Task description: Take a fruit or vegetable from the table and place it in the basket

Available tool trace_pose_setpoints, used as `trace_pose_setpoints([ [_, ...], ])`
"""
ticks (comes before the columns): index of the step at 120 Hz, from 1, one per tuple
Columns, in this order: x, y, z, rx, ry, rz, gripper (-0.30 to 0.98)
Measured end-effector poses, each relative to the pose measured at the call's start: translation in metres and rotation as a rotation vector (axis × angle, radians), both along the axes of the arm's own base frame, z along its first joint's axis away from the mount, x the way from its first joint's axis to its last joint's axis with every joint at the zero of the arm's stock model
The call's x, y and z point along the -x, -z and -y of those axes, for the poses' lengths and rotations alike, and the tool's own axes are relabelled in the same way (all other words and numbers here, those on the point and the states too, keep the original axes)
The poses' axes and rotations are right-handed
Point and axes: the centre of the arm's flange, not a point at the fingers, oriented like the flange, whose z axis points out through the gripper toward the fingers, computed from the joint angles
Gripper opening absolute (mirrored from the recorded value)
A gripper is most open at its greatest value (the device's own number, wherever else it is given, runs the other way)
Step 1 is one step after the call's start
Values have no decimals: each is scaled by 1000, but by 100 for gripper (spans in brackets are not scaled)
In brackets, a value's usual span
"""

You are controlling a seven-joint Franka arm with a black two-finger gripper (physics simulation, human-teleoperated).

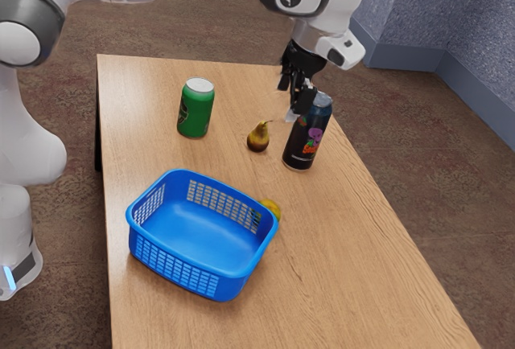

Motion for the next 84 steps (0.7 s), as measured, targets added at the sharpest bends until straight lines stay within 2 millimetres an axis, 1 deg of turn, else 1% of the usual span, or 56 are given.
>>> trace_pose_setpoints([
  [10, -4, 0, -2, -3, -7, 29, 69],
  [16, -7, 6, -4, -2, -15, 37, 69],
  [22, -8, 19, -4, -21, -42, 31, 69],
  [30, -7, 35, 10, -67, -71, 26, 69],
  [41, -6, 54, 18, -136, -127, 22, 69],
  [49, -6, 78, 4, -175, -193, -6, 69],
  [54, -5, 95, -13, -199, -250, -18, 69],
  [58, -3, 106, -21, -214, -287, -16, 69],
  [68, -3, 120, -35, -225, -351, 25, 69],
  [78, -8, 129, -42, -207, -374, 89, 69],
  [84, -10, 139, -45, -194, -380, 125, 69],
])
